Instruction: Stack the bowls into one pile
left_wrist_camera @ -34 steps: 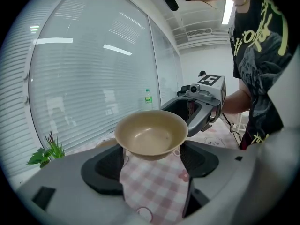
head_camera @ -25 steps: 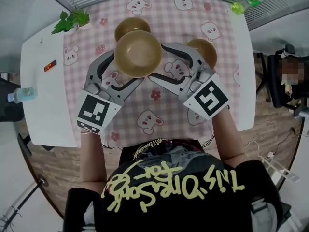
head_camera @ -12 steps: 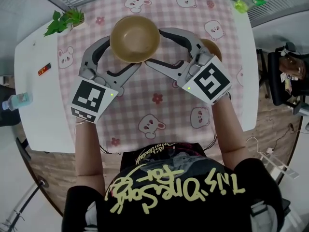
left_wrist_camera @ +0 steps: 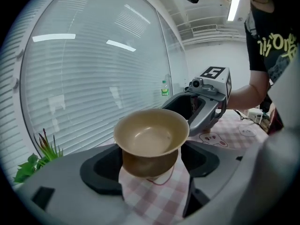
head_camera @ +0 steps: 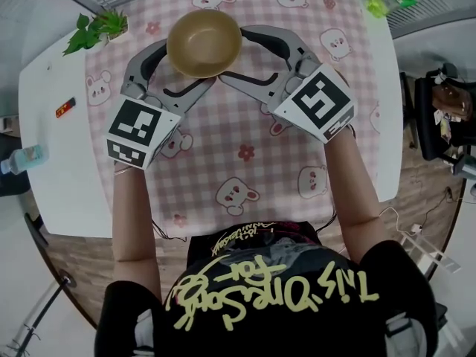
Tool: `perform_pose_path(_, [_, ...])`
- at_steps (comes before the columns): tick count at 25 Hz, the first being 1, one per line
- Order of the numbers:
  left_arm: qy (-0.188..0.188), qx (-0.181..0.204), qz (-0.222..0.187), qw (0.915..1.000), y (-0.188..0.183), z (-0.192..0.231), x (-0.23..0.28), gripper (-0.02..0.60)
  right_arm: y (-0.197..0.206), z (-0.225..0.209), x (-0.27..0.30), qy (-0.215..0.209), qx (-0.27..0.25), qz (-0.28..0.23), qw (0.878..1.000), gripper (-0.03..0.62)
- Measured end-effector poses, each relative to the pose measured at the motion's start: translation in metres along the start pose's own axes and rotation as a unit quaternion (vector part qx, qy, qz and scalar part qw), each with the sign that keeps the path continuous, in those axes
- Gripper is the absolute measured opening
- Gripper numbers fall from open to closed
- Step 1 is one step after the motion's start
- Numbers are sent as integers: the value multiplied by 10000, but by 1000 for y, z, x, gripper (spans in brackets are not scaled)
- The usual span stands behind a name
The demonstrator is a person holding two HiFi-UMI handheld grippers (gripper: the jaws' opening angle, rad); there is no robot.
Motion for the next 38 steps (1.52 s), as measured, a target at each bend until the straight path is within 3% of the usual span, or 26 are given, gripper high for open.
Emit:
perform_pose_path(14, [195,-186,475,9985,18,8,7,403,14,2,19,-214,18,780,9967,311])
perform_pose_path(26, [-87,136,1157,9932,24,7,16,403,24,0,23,-225,136,1139,9931,311])
perform_pose_path(38, [-235,8,1300,9912,31,9,21,404,30,0,23,-200,116,1316,9910,311])
Point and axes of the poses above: the fingertips, and each gripper's own axes: x forward along the fingers, z to its left, y out of its underside, the point moved 9 cm from there along -x, backward along the fingers, and after that the axes turned 13 degrees about y, right-handed, at the moved point
